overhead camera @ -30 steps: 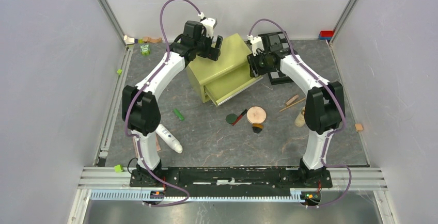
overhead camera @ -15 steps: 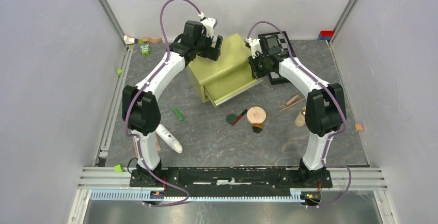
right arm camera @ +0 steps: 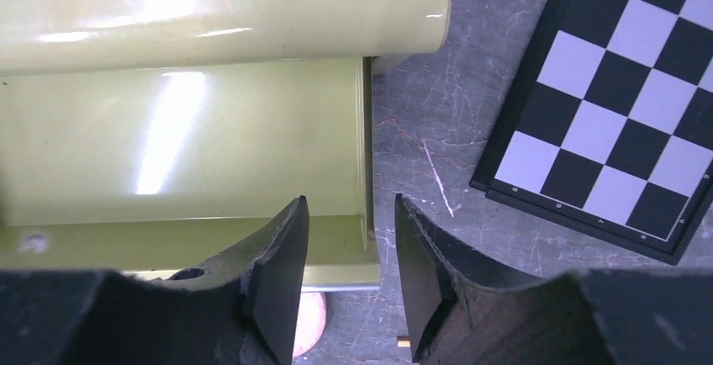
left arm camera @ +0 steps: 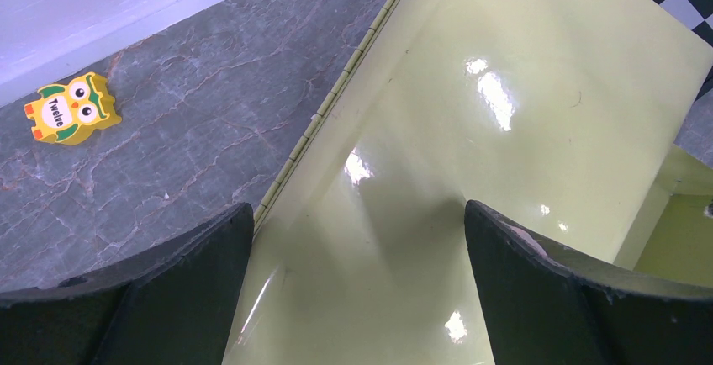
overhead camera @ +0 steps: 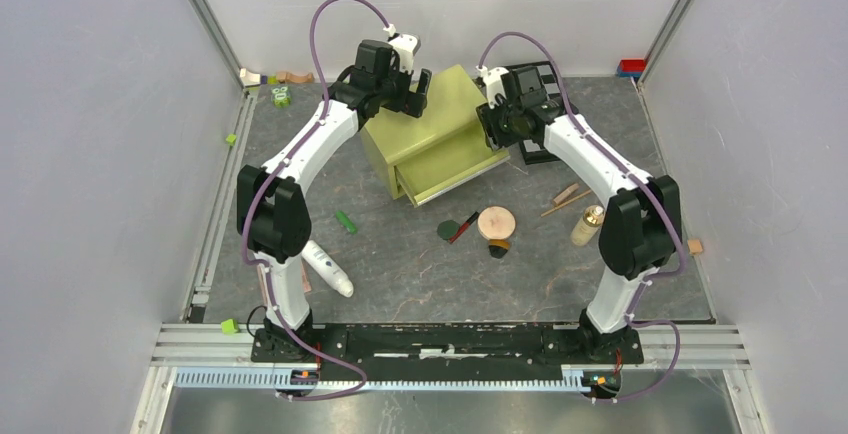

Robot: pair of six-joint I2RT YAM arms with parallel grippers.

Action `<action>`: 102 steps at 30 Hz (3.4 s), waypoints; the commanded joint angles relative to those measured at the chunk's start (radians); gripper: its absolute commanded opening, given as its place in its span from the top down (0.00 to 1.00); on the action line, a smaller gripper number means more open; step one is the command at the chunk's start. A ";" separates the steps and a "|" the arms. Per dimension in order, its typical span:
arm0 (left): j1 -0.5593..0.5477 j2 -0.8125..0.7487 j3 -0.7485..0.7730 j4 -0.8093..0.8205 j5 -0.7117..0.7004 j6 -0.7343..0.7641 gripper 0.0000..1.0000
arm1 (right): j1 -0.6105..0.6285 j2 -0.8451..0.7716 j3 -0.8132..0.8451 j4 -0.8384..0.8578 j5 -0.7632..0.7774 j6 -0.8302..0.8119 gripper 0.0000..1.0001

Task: Organize the makeup
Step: Open the drawer in the storage box, then pick up the makeup tool from the center of the board.

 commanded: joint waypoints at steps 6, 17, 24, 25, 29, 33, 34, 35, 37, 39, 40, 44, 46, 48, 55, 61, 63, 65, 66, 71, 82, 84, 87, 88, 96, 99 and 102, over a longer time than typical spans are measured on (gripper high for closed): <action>-0.003 0.050 -0.005 -0.113 -0.031 0.020 0.00 | 0.004 -0.208 -0.068 0.113 0.035 0.047 0.50; -0.006 0.001 0.001 -0.083 -0.027 -0.025 0.00 | -0.014 -0.488 -0.497 0.118 0.263 0.215 0.37; -0.008 -0.092 0.037 -0.056 -0.042 -0.074 0.00 | -0.016 -0.519 -0.583 0.138 0.191 0.215 0.36; -0.008 -0.113 0.040 -0.056 -0.045 -0.085 0.00 | -0.016 -0.517 -0.588 0.139 0.193 0.220 0.36; -0.008 -0.217 0.000 -0.029 -0.053 -0.137 0.00 | -0.017 -0.518 -0.616 0.153 0.222 0.241 0.36; -0.008 -0.329 -0.071 -0.027 -0.118 -0.185 0.00 | -0.021 -0.491 -0.607 0.139 0.269 0.272 0.34; -0.008 -0.361 -0.097 -0.027 -0.128 -0.195 0.00 | -0.022 -0.486 -0.603 0.136 0.275 0.280 0.34; -0.009 -0.388 -0.120 -0.028 -0.142 -0.206 0.00 | -0.023 -0.480 -0.602 0.134 0.282 0.288 0.34; -0.009 -0.451 -0.174 -0.039 -0.168 -0.219 0.00 | -0.024 -0.471 -0.602 0.138 0.283 0.302 0.33; -0.008 -0.515 -0.252 -0.041 -0.185 -0.231 0.00 | -0.027 -0.466 -0.605 0.147 0.266 0.313 0.33; -0.008 -0.544 -0.286 -0.038 -0.190 -0.239 0.00 | -0.027 -0.464 -0.607 0.153 0.251 0.316 0.33; -0.009 -0.681 -0.471 -0.024 -0.211 -0.246 0.00 | -0.027 -0.467 -0.626 0.170 0.172 0.321 0.35; -0.009 -0.735 -0.544 -0.029 -0.220 -0.236 0.00 | -0.026 -0.476 -0.653 0.189 0.125 0.319 0.36; -0.008 -0.779 -0.611 -0.035 -0.239 -0.220 0.00 | -0.025 -0.484 -0.687 0.208 0.093 0.325 0.38; -0.008 -0.862 -0.733 -0.005 -0.313 -0.163 0.00 | -0.024 -0.492 -0.812 0.297 0.096 0.374 0.42; -0.009 -0.867 -0.749 0.005 -0.352 -0.143 0.00 | -0.023 -0.488 -0.896 0.431 0.085 0.447 0.43; -0.008 -0.869 -0.753 0.005 -0.349 -0.141 0.00 | -0.024 -0.476 -0.905 0.453 0.081 0.464 0.43; -0.008 -0.870 -0.754 0.005 -0.349 -0.139 0.00 | -0.024 -0.463 -0.908 0.469 0.074 0.472 0.44; -0.008 -0.869 -0.753 0.005 -0.349 -0.137 0.00 | -0.023 -0.458 -0.910 0.477 0.068 0.476 0.45; -0.008 -0.866 -0.753 0.005 -0.344 -0.133 0.00 | -0.024 -0.436 -0.913 0.500 0.017 0.482 0.47; -0.009 -0.857 -0.753 0.005 -0.332 -0.128 0.00 | -0.023 -0.384 -0.947 0.538 -0.039 0.490 0.60; -0.008 -0.855 -0.753 0.004 -0.330 -0.127 0.00 | -0.025 -0.384 -0.947 0.540 -0.039 0.490 0.63; -0.008 -0.851 -0.753 0.005 -0.336 -0.125 0.00 | -0.023 -0.395 -0.947 0.542 -0.028 0.489 0.70; -0.008 -0.850 -0.753 0.006 -0.337 -0.125 0.00 | -0.024 -0.400 -0.947 0.542 -0.028 0.487 0.72; -0.008 -0.840 -0.752 0.003 -0.323 -0.127 0.00 | -0.024 -0.439 -0.944 0.525 0.013 0.470 0.86; -0.008 -0.841 -0.752 0.003 -0.323 -0.125 0.00 | -0.024 -0.456 -0.933 0.506 0.037 0.457 0.89; -0.009 -0.838 -0.752 0.002 -0.321 -0.125 0.00 | -0.024 -0.476 -0.916 0.479 0.084 0.440 0.91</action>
